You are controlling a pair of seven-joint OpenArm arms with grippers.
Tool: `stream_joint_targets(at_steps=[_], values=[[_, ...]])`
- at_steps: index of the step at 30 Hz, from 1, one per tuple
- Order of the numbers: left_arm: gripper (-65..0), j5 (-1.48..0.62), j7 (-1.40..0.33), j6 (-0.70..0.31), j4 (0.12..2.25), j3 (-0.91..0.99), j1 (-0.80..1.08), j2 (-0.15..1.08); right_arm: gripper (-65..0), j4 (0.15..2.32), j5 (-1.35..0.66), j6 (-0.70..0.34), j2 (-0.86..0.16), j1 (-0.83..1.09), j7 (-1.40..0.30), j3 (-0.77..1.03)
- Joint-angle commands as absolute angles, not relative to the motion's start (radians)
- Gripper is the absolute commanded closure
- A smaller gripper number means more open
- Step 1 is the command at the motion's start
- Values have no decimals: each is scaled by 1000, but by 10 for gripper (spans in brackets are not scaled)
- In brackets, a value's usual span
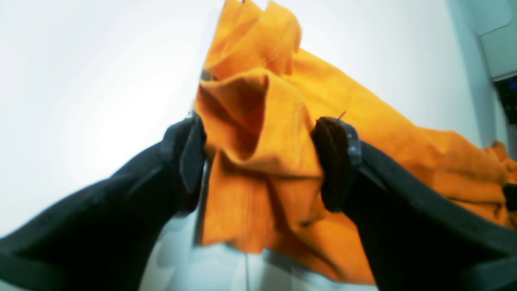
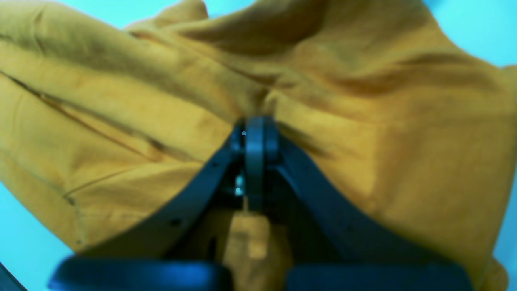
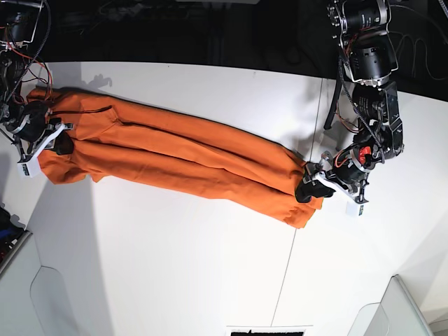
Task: Layout the t-shirt on the table in an organized manner, then fold the t-shirt properly
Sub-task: 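Fold the strip end with the left gripper toward the right gripper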
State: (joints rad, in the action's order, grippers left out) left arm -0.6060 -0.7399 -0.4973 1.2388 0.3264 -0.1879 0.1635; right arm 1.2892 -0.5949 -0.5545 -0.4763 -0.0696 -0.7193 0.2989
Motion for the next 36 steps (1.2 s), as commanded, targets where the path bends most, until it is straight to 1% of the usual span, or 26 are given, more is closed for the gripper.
stream_joint_targets(at_steps=[1,6,10,11,12,13,15,16,19,20,24,26,30,33,36], values=[[-436,-611,-714,-500,1246,321,-220,172,0,1303,-613,-554,-495,-85,-712,305],[-436,-501,-633,-457,1201,234,-236,171,0,1303,-613,-553,-495,-85,-719,305],[-434,-426,-538,-392,1154,173,-236,171,0,1303,-613,-553,-495,-85,-719,305],[-425,-411,-526,-384,1145,167,-236,171,0,1303,-613,-553,-495,-85,-719,305],[-371,-395,-523,-384,1140,164,-236,171,0,1303,-613,-553,-495,-85,-719,305],[-273,-380,-524,-384,1138,163,-235,171,0,1303,-613,-553,-495,-85,-719,305],[-20,-353,-545,-385,1138,164,-235,172,0,1303,-614,-554,-495,-85,-718,305],[0,-349,-551,-386,1139,164,-235,173,0,1303,-613,-553,-495,-85,-718,305],[0,-352,-578,-443,1181,164,-235,175,0,1303,-614,-553,-495,-85,-717,305],[0,-359,-596,-447,1216,164,-232,175,0,1303,-614,-554,-494,-85,-715,305],[0,-367,-661,-447,1457,160,-197,176,0,1303,-613,-554,-495,-85,-715,305],[0,-403,-701,-446,1581,136,-178,187,0,1303,-614,-553,-495,-86,-714,305],[0,-426,-723,-446,1736,19,-143,194,0,1303,-613,-554,-485,-86,-712,305],[0,-423,-719,-445,1758,-112,-138,174,0,1303,-609,-554,-464,-85,-711,305],[0,-368,-715,-416,1757,-231,-138,109,0,1303,-609,-554,-446,-85,-712,305]])
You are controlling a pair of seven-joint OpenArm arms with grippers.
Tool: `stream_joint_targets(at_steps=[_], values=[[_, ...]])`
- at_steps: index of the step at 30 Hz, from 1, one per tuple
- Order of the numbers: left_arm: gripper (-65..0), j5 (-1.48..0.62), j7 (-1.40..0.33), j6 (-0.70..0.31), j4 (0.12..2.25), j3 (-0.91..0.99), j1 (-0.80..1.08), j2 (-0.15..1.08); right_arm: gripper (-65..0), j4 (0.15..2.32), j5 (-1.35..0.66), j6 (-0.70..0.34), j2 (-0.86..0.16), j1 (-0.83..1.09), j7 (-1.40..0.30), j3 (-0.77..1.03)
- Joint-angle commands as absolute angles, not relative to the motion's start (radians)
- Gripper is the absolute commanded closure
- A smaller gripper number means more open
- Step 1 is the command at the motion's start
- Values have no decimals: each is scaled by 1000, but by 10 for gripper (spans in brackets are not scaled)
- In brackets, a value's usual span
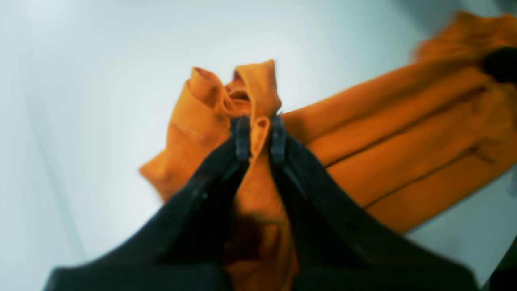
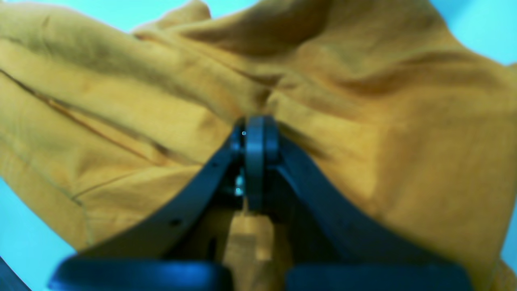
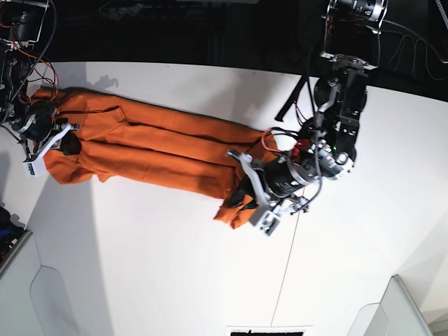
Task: Layout the t-shirt on the table in an organized manner, then fold the t-shirt properly
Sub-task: 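Fold the strip end with the left gripper toward the right gripper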
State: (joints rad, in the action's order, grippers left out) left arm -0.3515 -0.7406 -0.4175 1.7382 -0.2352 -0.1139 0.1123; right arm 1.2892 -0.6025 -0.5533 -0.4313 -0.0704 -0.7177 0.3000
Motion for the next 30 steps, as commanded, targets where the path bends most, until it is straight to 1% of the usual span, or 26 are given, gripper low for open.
stream_joint_targets(at_steps=[1,4,7,8,10,11,12,13,14,17,18,20,21,22,24,26,30], values=[[0,-328,-707,-408,1754,-266,-138,84,0,1303,-609,-554,-441,-86,-711,305],[0,-246,-678,-407,1717,-346,-138,26,0,1303,-609,-554,-428,-86,-712,305],[0,-242,-678,-408,1639,-397,-138,-3,0,1303,-609,-553,-421,-86,-712,306],[-33,-242,-677,-408,1611,-411,-135,-4,0,1303,-610,-553,-421,-86,-711,307],[-172,-242,-678,-408,1561,-437,-129,-2,0,1303,-609,-553,-421,-86,-711,313],[-233,-242,-678,-408,1539,-447,-126,-2,0,1303,-610,-554,-421,-86,-711,321],[-280,-242,-677,-409,1522,-456,-124,-3,0,1304,-611,-554,-421,-86,-711,331],[-309,-244,-676,-408,1512,-463,-121,-3,0,1305,-614,-554,-421,-86,-711,344],[-321,-247,-675,-408,1511,-469,-118,-3,0,1308,-622,-554,-421,-86,-711,360],[-321,-274,-676,-408,1518,-472,-117,-3,0,1321,-684,-554,-421,-86,-715,414],[-321,-290,-678,-408,1530,-472,-116,-2,-45,1330,-704,-555,-421,-86,-723,434],[-321,-316,-689,-408,1571,-472,-116,-2,-204,1356,-727,-559,-421,-86,-744,474],[-321,-327,-694,-409,1598,-472,-116,-2,-260,1374,-731,-567,-421,-86,-752,495],[-321,-344,-699,-423,1626,-472,-116,-3,-292,1393,-733,-569,-421,-86,-759,517],[-320,-402,-714,-487,1686,-472,-116,-2,-300,1432,-734,-566,-421,-86,-761,568],[-320,-462,-740,-523,1733,-472,-116,-2,-300,1462,-734,-564,-425,-86,-768,620],[-321,-543,-769,-601,1742,-472,-105,-2,-300,1458,-698,-564,-452,-80,-789,665]])
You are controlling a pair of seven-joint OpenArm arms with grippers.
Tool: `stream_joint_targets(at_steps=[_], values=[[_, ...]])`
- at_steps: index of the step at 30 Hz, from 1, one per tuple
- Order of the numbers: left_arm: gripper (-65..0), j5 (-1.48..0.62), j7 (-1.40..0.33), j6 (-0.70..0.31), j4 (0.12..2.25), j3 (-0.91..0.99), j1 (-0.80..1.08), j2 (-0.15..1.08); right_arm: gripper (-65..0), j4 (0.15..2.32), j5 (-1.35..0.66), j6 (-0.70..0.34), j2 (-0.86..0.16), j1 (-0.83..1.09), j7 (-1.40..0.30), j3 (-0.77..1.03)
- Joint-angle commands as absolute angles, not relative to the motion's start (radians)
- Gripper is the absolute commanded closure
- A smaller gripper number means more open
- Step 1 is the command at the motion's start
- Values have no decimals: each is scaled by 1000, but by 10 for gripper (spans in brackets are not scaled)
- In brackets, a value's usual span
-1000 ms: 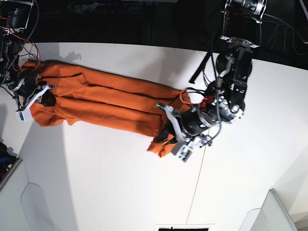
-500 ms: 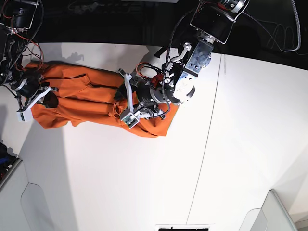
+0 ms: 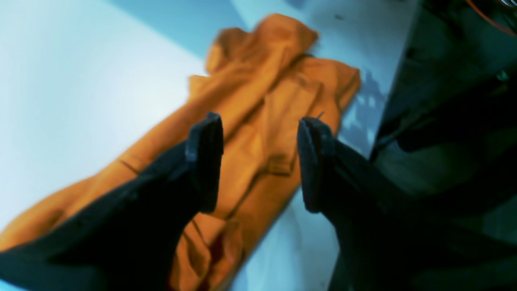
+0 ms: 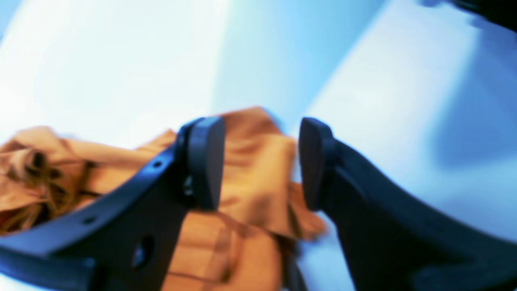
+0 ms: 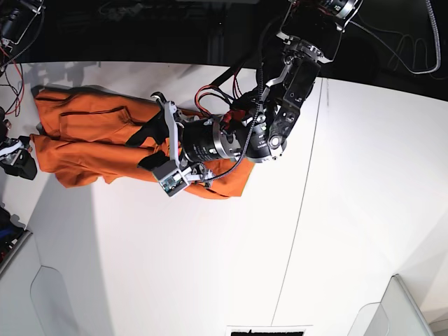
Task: Layout the t-shirt on the table in an organized manner, then fold the t-shirt properly
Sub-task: 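Fold the strip end with the left gripper toward the right gripper, then fold the strip again with both grippers into a compact bundle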
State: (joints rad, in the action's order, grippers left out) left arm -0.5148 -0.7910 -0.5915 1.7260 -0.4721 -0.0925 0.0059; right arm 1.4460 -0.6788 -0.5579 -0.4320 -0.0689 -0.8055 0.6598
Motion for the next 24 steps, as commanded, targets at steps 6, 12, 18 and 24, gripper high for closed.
stream_joint_targets(at_steps=[6,12,18,24], values=[[-321,-595,-775,-664,1747,-454,-89,-2,-412,1343,-680,-567,-468,-55,-757,663],[-321,-595,-776,-663,1808,-306,-88,4,-445,1209,-681,-591,-465,-55,-752,569],[-320,-586,-775,-664,1777,-113,-73,49,-445,1206,-707,-580,-462,-55,-752,427],[-320,-571,-765,-664,1654,11,-53,101,-376,1207,-707,-580,-462,-55,-756,418]])
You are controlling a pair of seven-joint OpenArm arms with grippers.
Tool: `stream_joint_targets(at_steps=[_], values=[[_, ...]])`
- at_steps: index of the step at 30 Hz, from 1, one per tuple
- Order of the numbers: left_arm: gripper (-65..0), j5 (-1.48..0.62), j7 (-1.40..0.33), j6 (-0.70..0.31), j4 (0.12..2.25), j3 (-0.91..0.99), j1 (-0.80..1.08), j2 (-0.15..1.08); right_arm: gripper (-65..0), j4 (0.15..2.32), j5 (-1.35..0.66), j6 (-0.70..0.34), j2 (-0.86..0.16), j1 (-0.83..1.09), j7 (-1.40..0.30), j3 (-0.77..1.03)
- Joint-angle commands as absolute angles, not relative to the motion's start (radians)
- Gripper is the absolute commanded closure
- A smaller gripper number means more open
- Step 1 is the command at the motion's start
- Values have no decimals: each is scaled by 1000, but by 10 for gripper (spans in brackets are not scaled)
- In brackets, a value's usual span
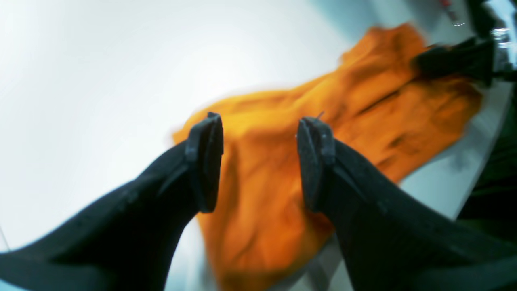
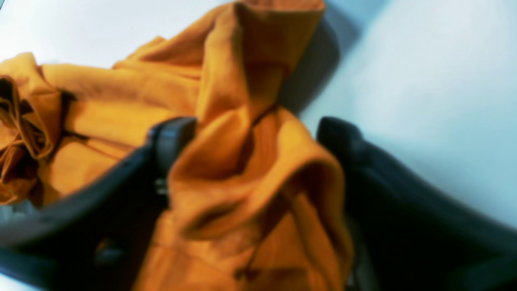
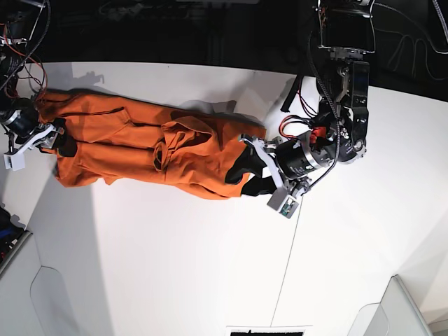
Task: Layout the t-shirt on the table in an organized manner, then fold the t-shirt properly
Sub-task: 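Fold the strip again with both grippers into a compact bundle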
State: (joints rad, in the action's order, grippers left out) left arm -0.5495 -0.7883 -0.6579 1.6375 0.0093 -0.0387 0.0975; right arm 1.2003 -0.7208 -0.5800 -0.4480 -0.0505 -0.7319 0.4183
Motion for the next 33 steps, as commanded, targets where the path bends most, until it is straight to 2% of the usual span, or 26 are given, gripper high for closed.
stream_joint_targets(at_steps=[1,3,4,9,14,18,21,27,33], values=[[-320,-571,-756,-664,1635,28,-45,116,-291,1207,-707,-580,-462,-55,-756,419],[-320,-571,-726,-664,1599,63,-24,151,-62,1207,-707,-580,-462,-55,-756,419],[-320,-572,-709,-664,1585,78,-13,167,0,1207,-707,-580,-463,-55,-756,419],[-320,-572,-688,-667,1551,101,38,211,0,1231,-722,-580,-465,-60,-744,464],[-320,-588,-679,-667,1546,62,95,210,0,1310,-834,-581,-464,-60,-768,579],[-320,-591,-675,-667,1542,11,112,204,0,1425,-910,-591,-450,-60,-817,589],[-320,-591,-675,-667,1542,-12,112,174,0,1536,-926,-591,-389,-60,-833,572],[-320,-590,-677,-667,1542,-19,112,100,0,1703,-912,-591,-197,-57,-847,429],[-320,-587,-678,-667,1541,-20,111,100,0,1720,-756,-590,-45,-57,-813,236]])
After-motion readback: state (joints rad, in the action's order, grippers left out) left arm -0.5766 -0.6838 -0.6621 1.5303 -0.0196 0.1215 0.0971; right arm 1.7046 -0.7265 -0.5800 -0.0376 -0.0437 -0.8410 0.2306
